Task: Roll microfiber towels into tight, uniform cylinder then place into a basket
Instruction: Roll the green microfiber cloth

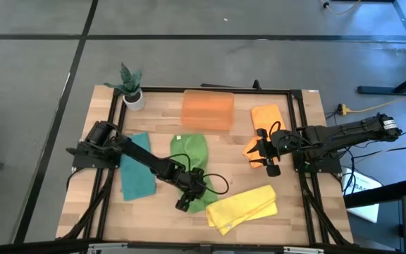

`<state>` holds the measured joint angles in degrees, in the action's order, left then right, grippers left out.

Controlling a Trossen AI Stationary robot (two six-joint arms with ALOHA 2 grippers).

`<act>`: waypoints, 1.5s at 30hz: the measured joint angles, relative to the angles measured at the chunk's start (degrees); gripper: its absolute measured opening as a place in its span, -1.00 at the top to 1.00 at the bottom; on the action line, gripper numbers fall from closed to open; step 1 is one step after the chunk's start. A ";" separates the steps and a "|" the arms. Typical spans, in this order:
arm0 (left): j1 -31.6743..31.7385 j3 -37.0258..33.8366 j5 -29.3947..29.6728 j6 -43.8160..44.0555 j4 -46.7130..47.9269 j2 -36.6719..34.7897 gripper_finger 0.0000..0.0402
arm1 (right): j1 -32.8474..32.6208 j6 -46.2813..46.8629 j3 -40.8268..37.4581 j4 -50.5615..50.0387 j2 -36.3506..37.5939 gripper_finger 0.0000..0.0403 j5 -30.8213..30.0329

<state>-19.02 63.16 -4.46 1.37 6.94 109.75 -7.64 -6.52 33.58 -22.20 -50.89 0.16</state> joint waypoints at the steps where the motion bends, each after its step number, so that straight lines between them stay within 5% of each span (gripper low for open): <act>1: -0.12 0.00 -0.14 0.00 -0.14 0.13 0.71 | 0.00 0.00 0.00 0.00 0.00 0.18 0.00; 9: -0.71 0.03 2.17 -0.43 0.17 -0.07 0.98 | 0.00 0.00 0.00 0.04 0.00 0.18 0.02; 45: -8.63 0.03 3.25 6.23 6.37 -2.23 1.00 | 0.00 0.02 0.00 0.00 0.00 0.18 0.02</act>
<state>-27.65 63.19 -1.20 7.60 13.31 107.52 -7.64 -6.50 33.58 -22.20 -50.89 0.19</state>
